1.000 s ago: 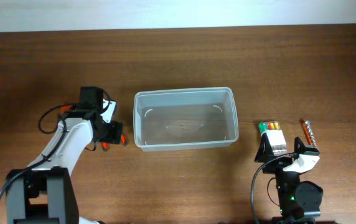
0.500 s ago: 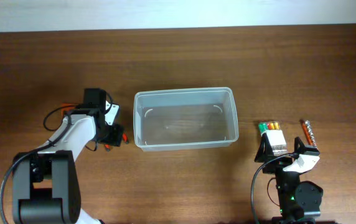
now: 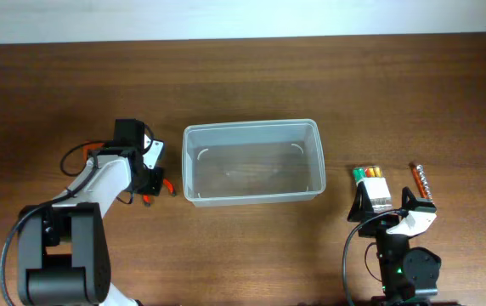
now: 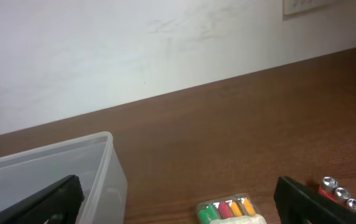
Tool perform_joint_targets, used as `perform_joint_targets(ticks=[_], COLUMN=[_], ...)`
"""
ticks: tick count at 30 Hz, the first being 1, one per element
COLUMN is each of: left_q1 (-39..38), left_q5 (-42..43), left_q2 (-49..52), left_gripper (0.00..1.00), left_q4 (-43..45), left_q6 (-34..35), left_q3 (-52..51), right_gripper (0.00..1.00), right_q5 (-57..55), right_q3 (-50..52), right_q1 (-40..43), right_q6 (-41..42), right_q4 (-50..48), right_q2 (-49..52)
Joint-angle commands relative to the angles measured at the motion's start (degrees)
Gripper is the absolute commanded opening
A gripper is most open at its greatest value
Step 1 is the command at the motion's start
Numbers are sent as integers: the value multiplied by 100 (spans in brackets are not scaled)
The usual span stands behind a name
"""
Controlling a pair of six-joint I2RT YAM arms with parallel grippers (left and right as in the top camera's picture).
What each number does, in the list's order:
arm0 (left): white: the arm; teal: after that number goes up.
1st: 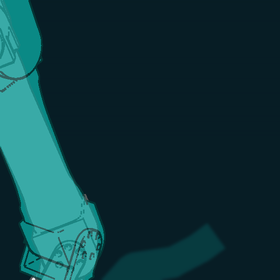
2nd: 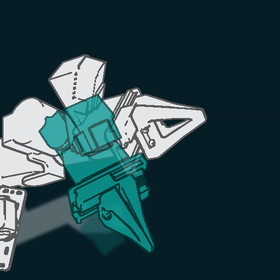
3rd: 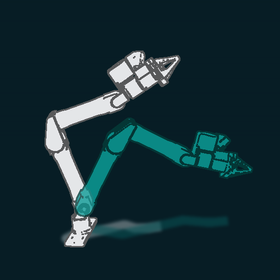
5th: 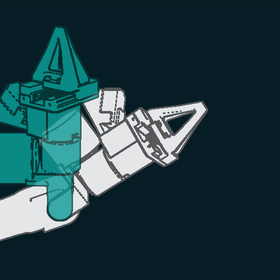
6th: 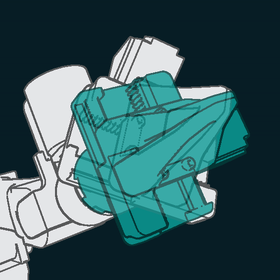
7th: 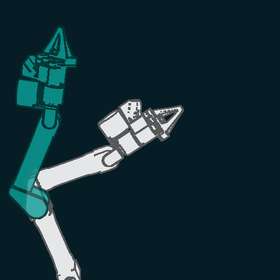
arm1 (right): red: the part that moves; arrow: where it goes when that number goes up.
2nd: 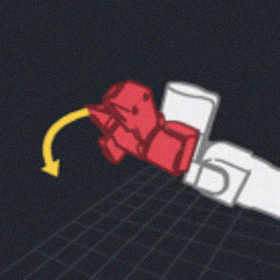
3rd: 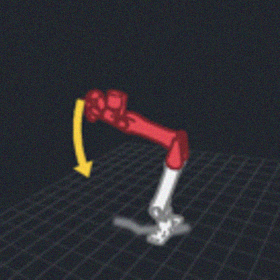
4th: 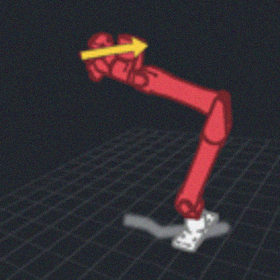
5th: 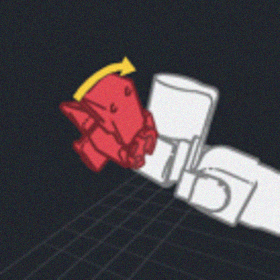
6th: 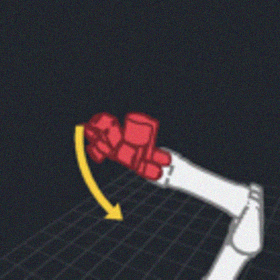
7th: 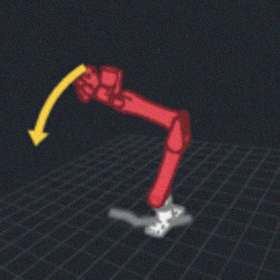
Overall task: Pack container
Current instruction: 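Lift the pliers over the container and drop them inside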
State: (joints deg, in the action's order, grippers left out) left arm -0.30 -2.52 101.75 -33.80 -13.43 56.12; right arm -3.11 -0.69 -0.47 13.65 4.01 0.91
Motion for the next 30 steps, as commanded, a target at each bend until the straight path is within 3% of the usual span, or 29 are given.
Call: perform_joint_targets(ticks=[1, 11, 23, 30], left_q1=[37, 37, 31, -149], left_q5=[-138, -205, -317, 568], left_q2=[282, 107, -570, -940], left_gripper=[2, 2, 2, 2], left_q4=[2, -317, -1235, -1523], left_q6=[-35, 94, 96, 249], left_q3=[-94, 640, 2518, 3241], right_gripper=[99, 99, 99, 99], right_q5=[-28, -28, -28, -28], right_q3=[37, 37, 37, 37], right_q1=[15, 15, 15, 15], right_q6=[-7, -7, -7, -7], right_q4=[31, 28, 28, 28], right_q2=[-33, -33, -33, -33])
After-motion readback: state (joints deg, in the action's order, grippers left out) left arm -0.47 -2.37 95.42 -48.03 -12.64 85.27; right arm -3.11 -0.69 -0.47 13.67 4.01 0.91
